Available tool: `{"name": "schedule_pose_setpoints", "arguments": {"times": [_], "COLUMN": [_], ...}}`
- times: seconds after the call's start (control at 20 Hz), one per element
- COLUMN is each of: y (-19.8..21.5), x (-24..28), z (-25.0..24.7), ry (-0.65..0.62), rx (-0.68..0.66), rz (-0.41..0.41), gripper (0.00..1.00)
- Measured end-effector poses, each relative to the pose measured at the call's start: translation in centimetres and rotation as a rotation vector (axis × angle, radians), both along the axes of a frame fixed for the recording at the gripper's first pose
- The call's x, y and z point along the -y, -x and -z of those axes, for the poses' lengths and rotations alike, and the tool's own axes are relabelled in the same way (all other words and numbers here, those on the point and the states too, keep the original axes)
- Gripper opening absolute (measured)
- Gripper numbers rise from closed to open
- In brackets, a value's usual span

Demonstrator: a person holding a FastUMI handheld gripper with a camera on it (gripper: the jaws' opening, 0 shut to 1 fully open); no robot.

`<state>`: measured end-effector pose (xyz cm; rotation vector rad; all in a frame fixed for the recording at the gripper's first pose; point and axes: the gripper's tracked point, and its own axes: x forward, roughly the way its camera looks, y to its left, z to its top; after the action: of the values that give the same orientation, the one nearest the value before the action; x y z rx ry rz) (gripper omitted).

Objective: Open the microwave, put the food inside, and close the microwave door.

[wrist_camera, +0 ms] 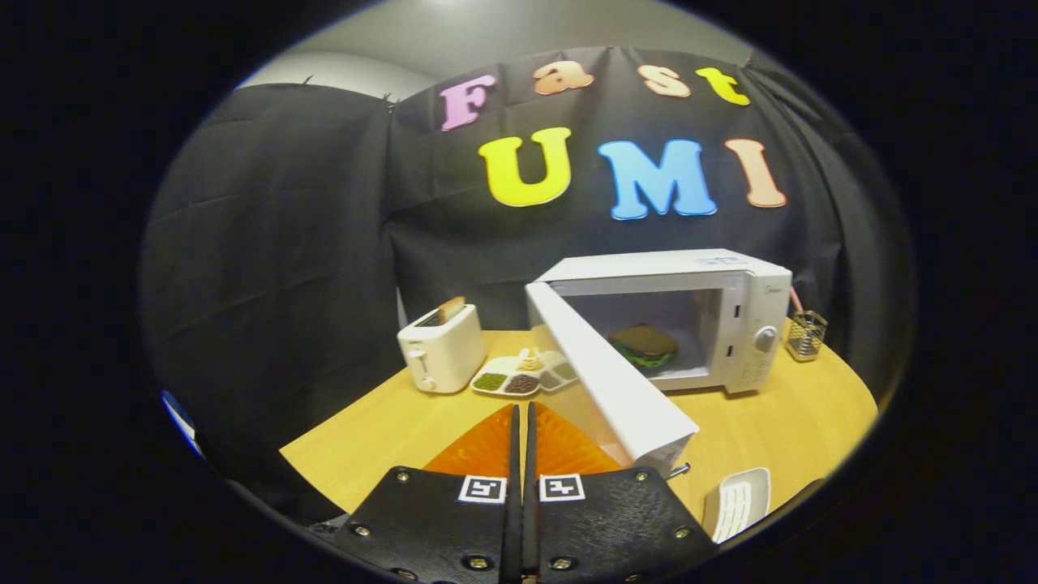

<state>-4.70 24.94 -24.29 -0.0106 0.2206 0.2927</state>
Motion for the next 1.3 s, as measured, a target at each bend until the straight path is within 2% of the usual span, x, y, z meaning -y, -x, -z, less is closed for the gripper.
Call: {"name": "schedule_pose_setpoints", "arguments": {"times": [0.2, 0.6, 0.9, 1.3], "y": [-2.4, -8.1, -13.2, -18.0], "x": [5.2, 12.7, 15.5, 17.3], "z": [-0.5, -1.4, -3.6, -3.9], "ry": [-0.003, -0.017, -0.004, 0.022], "rx": [0.020, 0.025, 0.075, 0.088], "rz": [0.129, 0.284, 0.313, 0.336], "gripper": [0.01, 0.01, 0.05, 0.04]}}
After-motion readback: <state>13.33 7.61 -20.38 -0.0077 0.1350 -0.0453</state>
